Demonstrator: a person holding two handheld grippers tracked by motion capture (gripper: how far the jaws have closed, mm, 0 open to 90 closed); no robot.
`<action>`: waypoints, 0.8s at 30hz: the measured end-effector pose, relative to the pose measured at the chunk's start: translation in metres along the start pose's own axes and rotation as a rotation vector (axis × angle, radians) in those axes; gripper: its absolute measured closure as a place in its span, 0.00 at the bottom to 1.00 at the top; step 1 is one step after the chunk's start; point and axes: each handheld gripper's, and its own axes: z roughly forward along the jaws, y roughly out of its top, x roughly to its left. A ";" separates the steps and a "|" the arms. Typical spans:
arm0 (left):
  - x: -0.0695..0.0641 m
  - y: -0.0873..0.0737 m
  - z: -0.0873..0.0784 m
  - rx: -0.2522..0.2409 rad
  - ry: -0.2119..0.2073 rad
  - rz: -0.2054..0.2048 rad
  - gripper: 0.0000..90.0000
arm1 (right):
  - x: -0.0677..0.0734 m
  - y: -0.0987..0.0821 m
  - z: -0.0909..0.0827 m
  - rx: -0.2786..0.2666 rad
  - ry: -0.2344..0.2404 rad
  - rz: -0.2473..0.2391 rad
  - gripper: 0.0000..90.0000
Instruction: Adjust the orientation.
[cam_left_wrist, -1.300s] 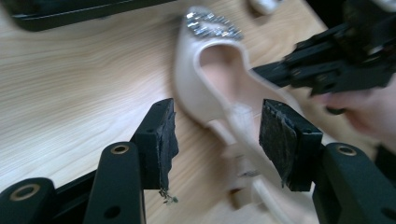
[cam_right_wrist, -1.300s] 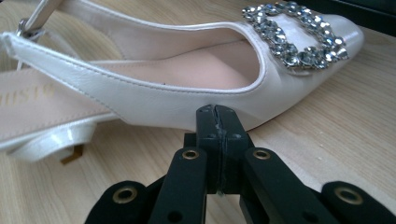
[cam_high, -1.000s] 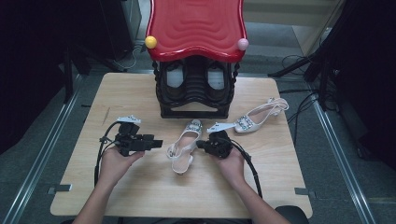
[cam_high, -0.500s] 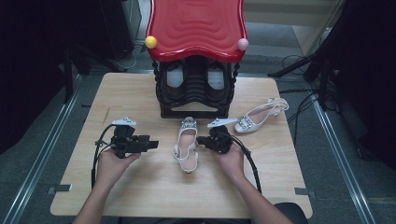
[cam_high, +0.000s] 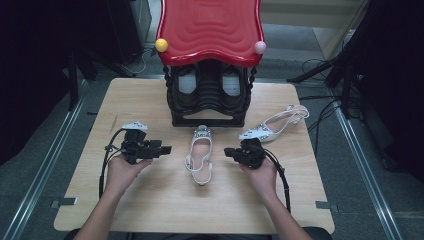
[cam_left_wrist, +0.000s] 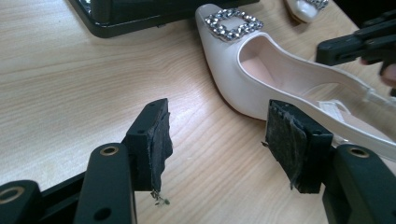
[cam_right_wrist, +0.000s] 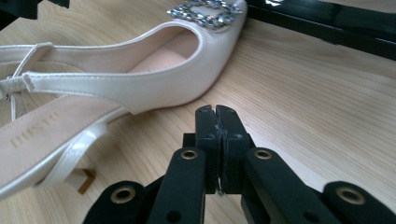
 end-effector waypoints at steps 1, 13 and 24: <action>0.000 0.000 0.002 -0.005 0.001 0.000 0.45 | -0.002 -0.001 -0.003 -0.004 -0.007 0.002 1.00; 0.011 0.005 0.013 -0.009 0.020 0.009 0.45 | -0.030 -0.014 -0.041 -0.062 -0.075 0.080 1.00; 0.009 0.005 0.013 -0.015 0.022 0.031 0.44 | -0.060 -0.012 -0.061 -0.080 -0.151 0.094 1.00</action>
